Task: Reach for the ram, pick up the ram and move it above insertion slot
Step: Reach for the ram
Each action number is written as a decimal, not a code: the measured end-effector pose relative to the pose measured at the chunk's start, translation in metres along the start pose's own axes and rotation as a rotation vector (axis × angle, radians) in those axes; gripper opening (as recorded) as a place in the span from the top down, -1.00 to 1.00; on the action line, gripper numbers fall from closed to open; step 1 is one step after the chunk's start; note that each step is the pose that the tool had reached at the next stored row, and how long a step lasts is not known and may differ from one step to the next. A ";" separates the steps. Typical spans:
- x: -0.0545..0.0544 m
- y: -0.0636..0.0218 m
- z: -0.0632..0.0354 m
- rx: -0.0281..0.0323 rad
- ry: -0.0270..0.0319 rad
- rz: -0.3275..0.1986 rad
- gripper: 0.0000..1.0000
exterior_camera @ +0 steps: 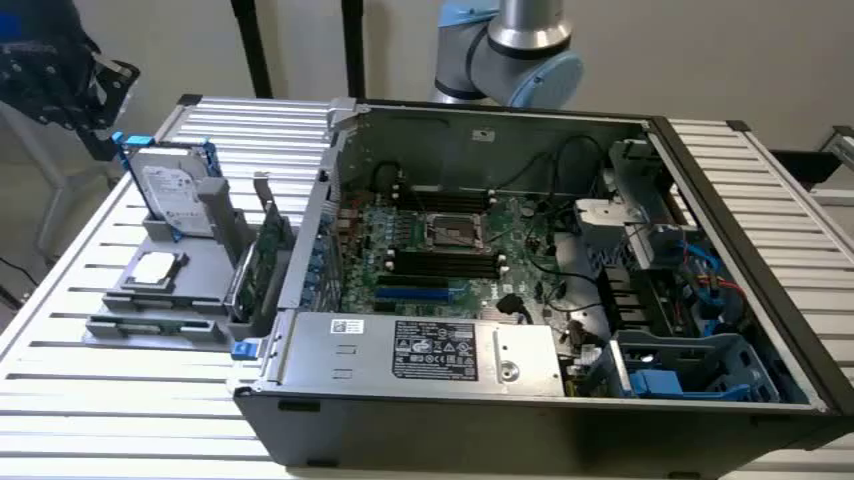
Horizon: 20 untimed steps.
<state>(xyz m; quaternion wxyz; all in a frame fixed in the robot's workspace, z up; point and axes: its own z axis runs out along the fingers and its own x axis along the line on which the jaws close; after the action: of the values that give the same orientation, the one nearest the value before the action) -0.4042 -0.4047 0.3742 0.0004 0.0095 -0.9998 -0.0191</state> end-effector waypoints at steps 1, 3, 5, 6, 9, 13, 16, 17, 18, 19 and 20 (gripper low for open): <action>0.000 0.0000 0.0000 0.0000 0.0000 0.000 0.79; 0.000 0.0000 0.0000 0.0000 0.0000 0.000 0.79; 0.000 0.0000 0.0000 0.0000 0.0000 0.000 0.79; 0.000 0.0000 0.0000 0.0000 0.0000 0.000 0.79; 0.000 0.0000 0.0000 0.0000 0.0000 0.000 0.79; 0.000 -0.0006 0.0000 0.0001 0.0001 0.000 0.79; -0.002 -0.0035 0.0003 0.0000 0.0001 0.000 0.79; -0.002 -0.0052 0.0004 0.0000 0.0000 0.000 0.79; -0.003 -0.0074 0.0006 0.0000 0.0000 0.000 0.79; -0.004 -0.0100 0.0008 0.0000 0.0000 0.000 0.79; -0.005 -0.0130 0.0010 0.0000 0.0001 0.000 0.79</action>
<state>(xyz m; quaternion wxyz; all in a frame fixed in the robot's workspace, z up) -0.3987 -0.4176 0.3726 0.0005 0.0096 -0.9998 -0.0191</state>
